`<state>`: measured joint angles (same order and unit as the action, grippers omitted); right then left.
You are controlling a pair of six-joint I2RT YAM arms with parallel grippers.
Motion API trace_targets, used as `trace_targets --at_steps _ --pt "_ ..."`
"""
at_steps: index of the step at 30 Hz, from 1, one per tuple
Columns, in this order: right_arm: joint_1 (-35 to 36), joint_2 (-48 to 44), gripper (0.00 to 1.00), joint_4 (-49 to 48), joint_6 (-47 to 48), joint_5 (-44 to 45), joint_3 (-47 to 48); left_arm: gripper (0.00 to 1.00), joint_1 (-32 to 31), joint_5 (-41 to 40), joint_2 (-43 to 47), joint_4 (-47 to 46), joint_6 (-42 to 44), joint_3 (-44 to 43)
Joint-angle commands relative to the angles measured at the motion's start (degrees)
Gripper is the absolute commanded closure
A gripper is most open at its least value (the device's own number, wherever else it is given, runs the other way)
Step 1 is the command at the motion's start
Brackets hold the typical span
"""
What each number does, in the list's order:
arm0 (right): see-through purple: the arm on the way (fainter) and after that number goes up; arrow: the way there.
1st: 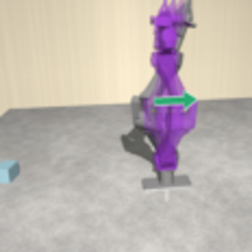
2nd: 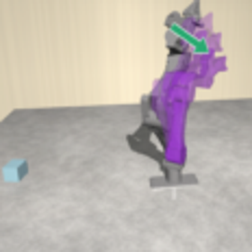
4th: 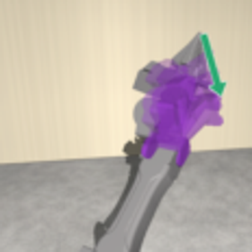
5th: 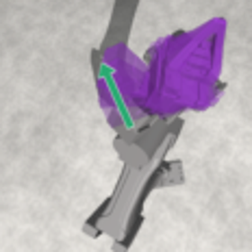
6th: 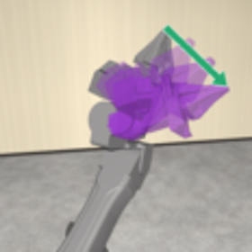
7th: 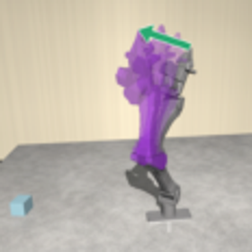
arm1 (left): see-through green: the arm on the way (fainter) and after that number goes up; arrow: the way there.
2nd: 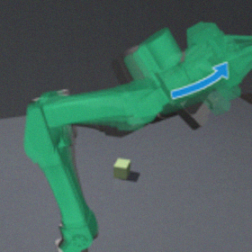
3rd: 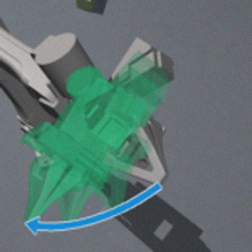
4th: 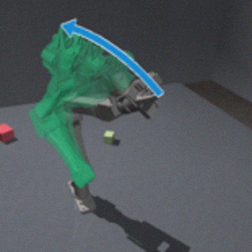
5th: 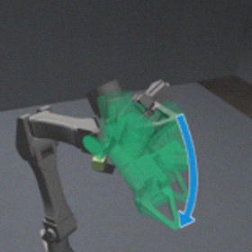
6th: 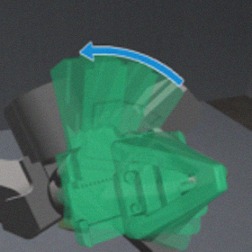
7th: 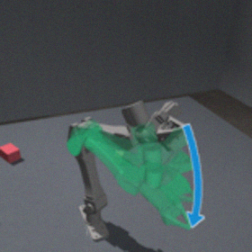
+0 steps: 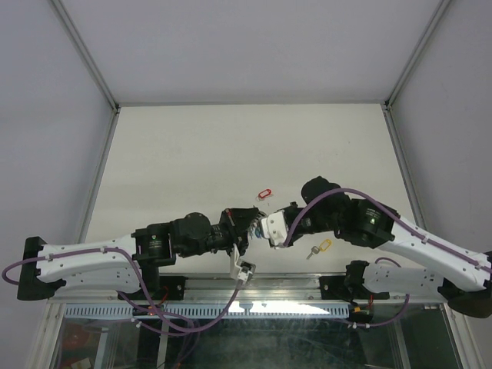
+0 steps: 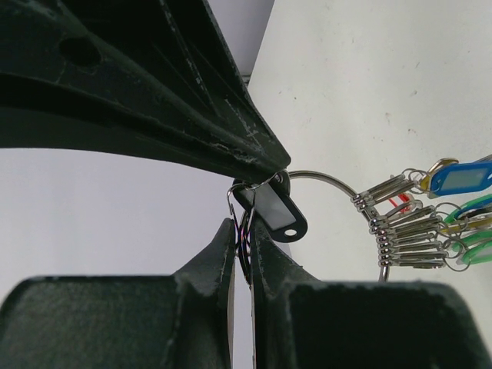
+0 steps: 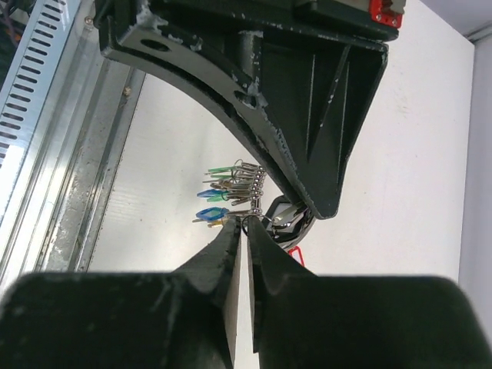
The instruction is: Put the keys on the keyring
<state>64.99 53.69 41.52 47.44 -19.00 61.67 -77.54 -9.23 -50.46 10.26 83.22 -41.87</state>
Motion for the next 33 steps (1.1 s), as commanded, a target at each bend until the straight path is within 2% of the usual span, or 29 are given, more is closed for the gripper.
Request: trace_targets --at_steps 1,5,9,14,25,33 --pt "0.31 -2.40 0.89 -4.62 -2.44 1.93 -0.65 1.00 0.41 -1.89 2.73 -7.96 -2.68 -0.98" --pt "0.31 -4.69 0.79 -6.11 -4.81 3.08 -0.78 1.00 0.32 -1.96 3.59 -9.52 -5.39 -0.02" --pt "0.30 -8.28 0.74 -12.36 -8.26 6.62 -3.40 1.00 0.37 -2.08 3.93 -11.36 -7.80 0.72" --pt "0.31 -12.81 0.73 -20.83 -11.86 10.85 -7.64 1.00 0.30 -1.91 4.13 -13.16 -10.39 1.22" --pt "0.31 -15.39 0.70 -24.28 -20.61 18.28 -10.33 1.00 0.37 -0.72 7.30 -22.20 -21.03 4.62" --pt "0.36 -17.80 0.69 -28.68 -26.34 13.88 -13.57 1.00 0.37 1.68 11.79 -31.87 -23.31 7.94"
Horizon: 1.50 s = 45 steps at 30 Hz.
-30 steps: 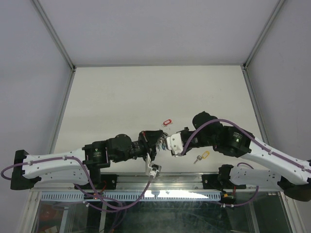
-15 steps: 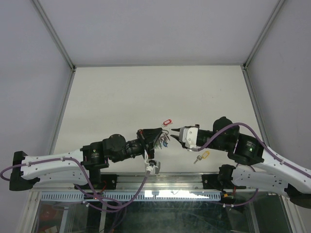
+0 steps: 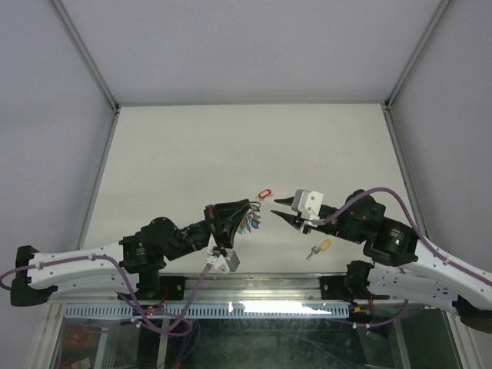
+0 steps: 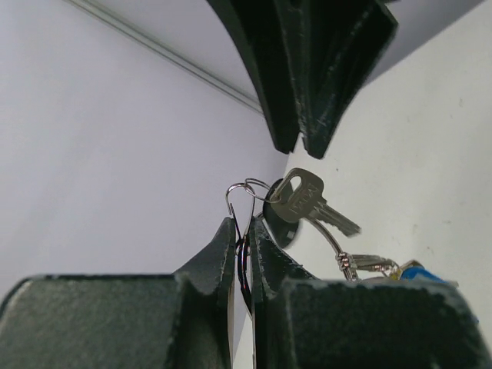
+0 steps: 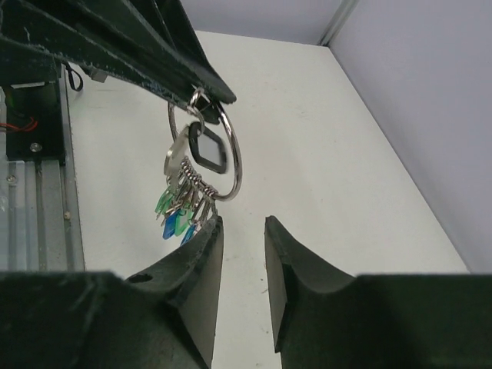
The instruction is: Put the keys on the keyring
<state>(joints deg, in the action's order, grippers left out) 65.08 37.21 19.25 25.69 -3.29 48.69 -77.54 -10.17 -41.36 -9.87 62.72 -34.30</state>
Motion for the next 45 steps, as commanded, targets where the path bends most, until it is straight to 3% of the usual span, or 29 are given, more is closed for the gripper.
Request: trace_targets --at_steps 1,14,21,27,33,40,41,43,44,45 --pt "0.23 -1.78 0.69 -7.17 -5.26 -2.51 -1.20 1.00 0.31 3.14 3.07 -12.66 -2.97 0.56" --pt "0.22 -3.62 0.61 -22.33 -7.80 -5.25 -7.86 1.00 0.36 9.07 7.09 -15.70 -6.43 -0.88" --pt "0.22 -1.46 0.60 -32.15 -12.51 -6.79 -10.84 1.00 0.37 10.13 7.01 -17.11 -7.17 -1.25" --pt "0.25 -0.09 0.52 -41.52 -18.83 -8.11 -12.16 1.00 0.37 11.06 6.56 -17.11 -7.13 -1.75" --pt "0.24 2.78 0.51 -45.33 -22.77 -7.82 -11.77 1.00 0.37 12.34 6.14 -17.20 -7.33 -1.97" --pt "0.22 5.63 0.61 -45.44 -21.71 -6.85 -11.15 1.00 0.36 13.99 6.05 -17.55 -7.48 -2.24" --pt "0.22 5.86 0.67 -45.84 -21.59 -6.96 -11.04 1.00 0.37 14.15 6.10 -17.60 -7.63 -2.26" --pt "0.22 6.32 0.94 -45.12 -20.57 -7.54 -10.13 1.00 0.35 14.36 6.20 -18.05 -7.77 -1.99" --pt "0.22 6.33 1.00 -44.00 -19.52 -7.60 -9.39 1.00 0.37 14.43 6.33 -18.36 -7.86 -1.82" --pt "0.22 6.11 1.00 -42.37 -18.27 -7.34 -8.61 1.00 0.33 14.41 6.49 -18.73 -8.06 -1.71"
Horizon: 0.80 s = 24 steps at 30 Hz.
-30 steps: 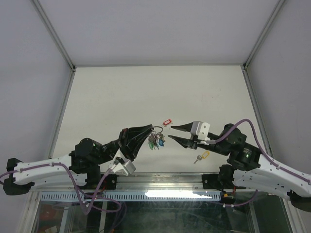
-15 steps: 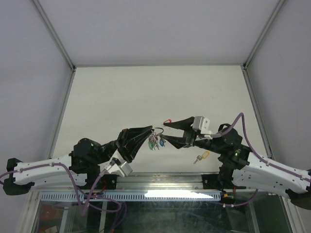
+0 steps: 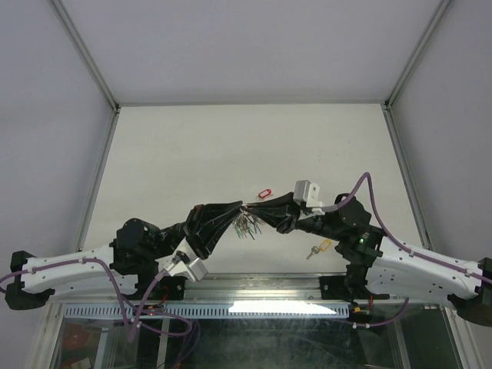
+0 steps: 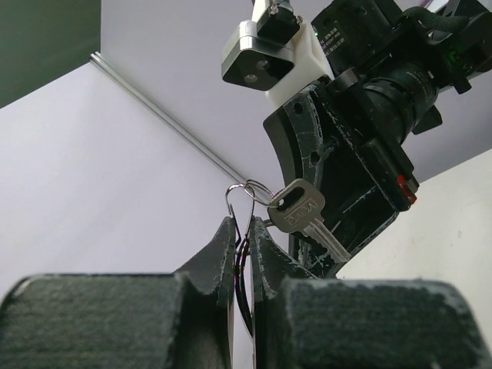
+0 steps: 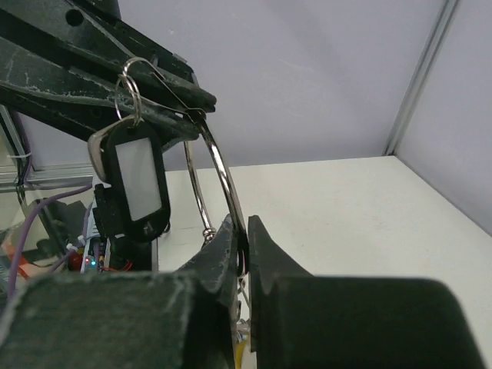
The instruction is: Put the keys on the keyring
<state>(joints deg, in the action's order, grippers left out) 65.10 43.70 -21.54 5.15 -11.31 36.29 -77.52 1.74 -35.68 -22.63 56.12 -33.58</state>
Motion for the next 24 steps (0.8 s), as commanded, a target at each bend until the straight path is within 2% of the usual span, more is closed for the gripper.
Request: trace_targets --at_steps 1,5,7,9,12,20,24 --pt "0.20 -0.90 1.00 0.43 3.68 1.28 4.62 1.00 0.34 2.30 1.13 -6.20 -1.93 -2.21" --pt "0.20 -3.03 1.00 12.08 10.75 6.25 9.72 1.00 0.29 0.84 3.50 -7.73 -3.46 -0.34" --pt "0.20 -3.94 1.00 16.84 10.75 6.25 12.14 0.92 0.30 0.22 4.95 -8.07 -3.94 0.45" --pt "0.20 -4.59 1.00 20.17 15.52 12.17 14.21 0.86 0.34 -0.26 5.62 -8.05 -4.17 0.87" --pt "0.20 -5.02 1.00 24.04 18.12 14.24 17.25 0.81 0.35 -0.79 6.20 -7.40 -4.48 1.37" --pt "0.16 -3.13 1.00 35.43 21.76 15.58 25.96 0.76 0.29 -2.90 8.46 -4.38 -5.63 2.29" --pt "0.20 -0.67 1.00 44.14 23.62 12.61 30.69 0.74 0.35 -4.16 6.94 -3.19 -5.40 0.95"
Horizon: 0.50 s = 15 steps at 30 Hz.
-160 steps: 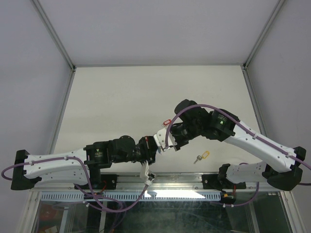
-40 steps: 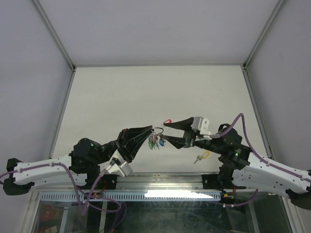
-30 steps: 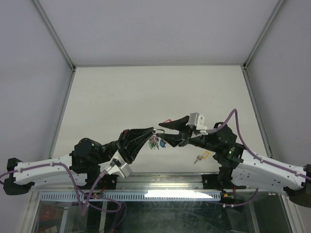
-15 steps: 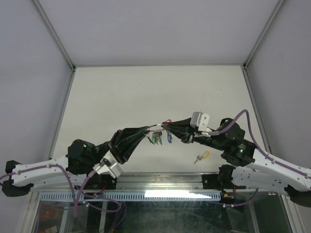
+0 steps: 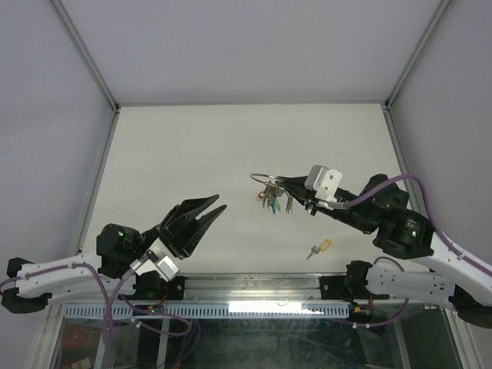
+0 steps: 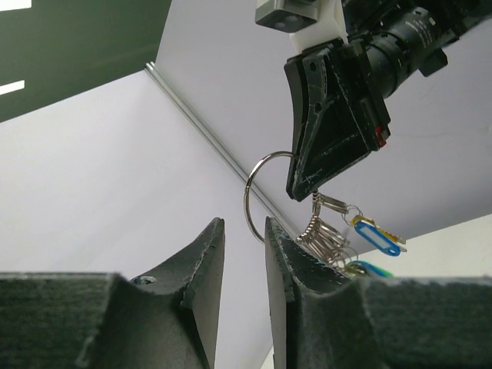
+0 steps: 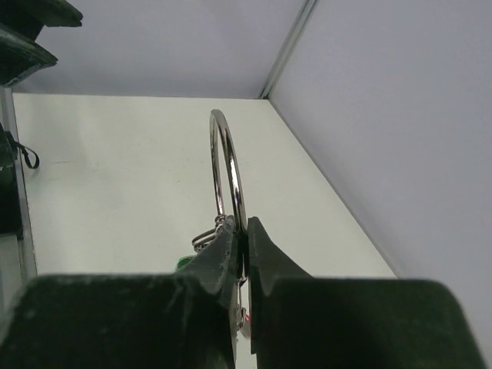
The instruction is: Put the keys on the keyring
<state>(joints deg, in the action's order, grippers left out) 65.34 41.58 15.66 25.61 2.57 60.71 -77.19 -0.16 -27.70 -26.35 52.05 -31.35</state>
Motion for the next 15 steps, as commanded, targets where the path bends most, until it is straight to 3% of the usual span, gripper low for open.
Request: trace_targets --at_steps 1,15 --pt "-0.04 2.05 1.00 8.74 3.65 -2.42 7.07 0.74 -0.02 -2.11 -1.92 1.38 -1.20 -2.06" --pt "-0.04 3.32 1.00 12.26 9.01 -15.94 8.20 0.67 -0.05 1.97 -9.36 7.69 -3.54 -7.26"
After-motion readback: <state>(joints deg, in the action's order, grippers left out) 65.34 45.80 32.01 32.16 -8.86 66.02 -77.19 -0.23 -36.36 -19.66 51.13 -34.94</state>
